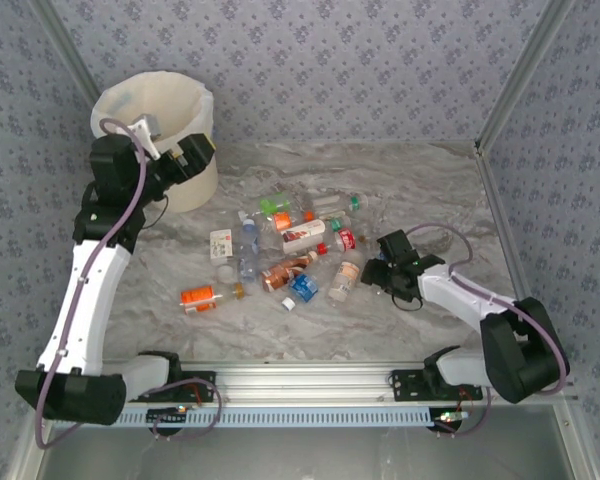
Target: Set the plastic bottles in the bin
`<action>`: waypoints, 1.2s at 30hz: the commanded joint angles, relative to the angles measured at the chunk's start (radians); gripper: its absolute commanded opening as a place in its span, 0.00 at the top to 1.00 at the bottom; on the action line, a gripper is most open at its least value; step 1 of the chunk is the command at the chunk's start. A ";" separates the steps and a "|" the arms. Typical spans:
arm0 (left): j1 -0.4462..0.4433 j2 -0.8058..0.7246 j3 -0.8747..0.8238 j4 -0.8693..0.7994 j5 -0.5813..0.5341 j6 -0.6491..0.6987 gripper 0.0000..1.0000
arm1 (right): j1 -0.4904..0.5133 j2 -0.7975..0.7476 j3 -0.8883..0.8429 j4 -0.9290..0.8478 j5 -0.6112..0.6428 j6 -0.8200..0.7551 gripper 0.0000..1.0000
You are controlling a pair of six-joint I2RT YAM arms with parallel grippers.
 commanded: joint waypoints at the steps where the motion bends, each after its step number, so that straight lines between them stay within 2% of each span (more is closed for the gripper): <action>1: -0.008 -0.029 -0.042 -0.020 0.046 -0.012 0.00 | 0.003 0.031 -0.016 0.038 0.029 0.014 0.19; 8: -0.047 0.001 -0.102 0.039 0.090 -0.029 0.01 | 0.021 0.062 -0.039 0.045 0.125 0.018 0.29; 12: -0.102 0.043 -0.109 0.080 0.092 -0.017 0.01 | 0.036 0.039 -0.050 0.039 0.152 0.003 0.39; 19: -0.224 0.130 -0.073 0.093 0.107 0.034 0.01 | 0.057 -0.058 0.004 -0.006 0.184 -0.080 0.45; 24: -0.300 0.222 -0.065 0.163 0.140 -0.007 0.01 | 0.075 -0.102 0.054 0.041 0.114 -0.174 0.48; 28: -0.355 0.307 -0.072 0.260 0.230 -0.073 0.01 | 0.131 -0.138 0.067 0.140 0.033 -0.241 0.48; 36: -0.447 0.434 -0.002 0.280 0.306 -0.077 0.01 | 0.211 -0.140 0.091 0.306 -0.178 -0.394 0.47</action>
